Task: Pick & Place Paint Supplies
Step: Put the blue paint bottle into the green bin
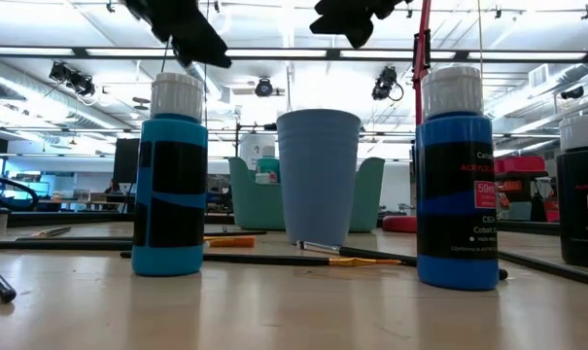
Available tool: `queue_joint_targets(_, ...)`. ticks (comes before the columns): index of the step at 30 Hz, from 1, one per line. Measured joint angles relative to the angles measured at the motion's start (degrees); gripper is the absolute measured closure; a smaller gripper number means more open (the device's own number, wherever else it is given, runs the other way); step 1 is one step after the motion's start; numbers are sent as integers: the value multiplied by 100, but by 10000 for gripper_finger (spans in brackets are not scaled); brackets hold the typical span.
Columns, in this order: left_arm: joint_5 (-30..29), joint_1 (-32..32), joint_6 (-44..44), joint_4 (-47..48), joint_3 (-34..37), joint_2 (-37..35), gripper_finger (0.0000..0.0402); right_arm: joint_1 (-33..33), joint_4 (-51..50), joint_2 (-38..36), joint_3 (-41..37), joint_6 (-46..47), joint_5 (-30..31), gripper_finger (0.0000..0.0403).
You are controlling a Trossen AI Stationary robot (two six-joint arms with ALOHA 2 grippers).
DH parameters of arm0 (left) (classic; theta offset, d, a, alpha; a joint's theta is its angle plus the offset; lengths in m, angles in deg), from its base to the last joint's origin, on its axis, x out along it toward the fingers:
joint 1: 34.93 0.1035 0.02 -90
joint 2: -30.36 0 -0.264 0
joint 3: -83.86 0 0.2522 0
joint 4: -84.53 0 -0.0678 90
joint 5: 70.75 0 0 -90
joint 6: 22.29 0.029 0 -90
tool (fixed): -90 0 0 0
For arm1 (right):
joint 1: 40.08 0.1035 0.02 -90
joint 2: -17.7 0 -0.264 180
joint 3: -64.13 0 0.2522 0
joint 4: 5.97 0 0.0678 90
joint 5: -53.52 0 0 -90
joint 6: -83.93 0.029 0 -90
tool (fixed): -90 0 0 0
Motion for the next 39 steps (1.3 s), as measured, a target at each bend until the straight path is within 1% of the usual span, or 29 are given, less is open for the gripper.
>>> queue_joint_targets(6,890,-626,-315,-2163,1131,2,207,48,79,2,0,-1,3,211)
queue_joint_targets(8,1034,-843,-386,-2843,1473,2,207,48,134,2,0,-1,3,211)
queue_joint_targets(12,986,-1238,-577,-3710,2116,4,207,46,337,2,0,-3,3,211)
queue_joint_targets(17,944,-1633,-1577,-4899,2690,34,207,46,438,2,0,-3,2,211)
queue_joint_targets(20,625,-1938,-1643,-5433,2881,250,207,46,438,6,0,-5,1,211)
queue_joint_targets(24,-55,-2380,-1597,-5864,2883,854,207,46,449,7,0,-20,1,211)
queue_joint_targets(27,-252,-2618,-1179,-6256,2764,1490,207,46,466,7,0,-166,-1,211)
queue_joint_targets(30,-234,-2821,-573,-6589,2492,2149,207,46,475,7,0,-341,1,211)
queue_joint_targets(32,-136,-2909,-396,-6663,2270,2534,207,46,482,7,0,-360,-1,211)
queue_joint_targets(36,196,-2985,-325,-6627,1833,3113,207,46,498,7,0,-318,-1,211)
queue_joint_targets(39,258,-2991,-325,-6558,1637,3373,207,46,499,7,0,-313,-1,211)
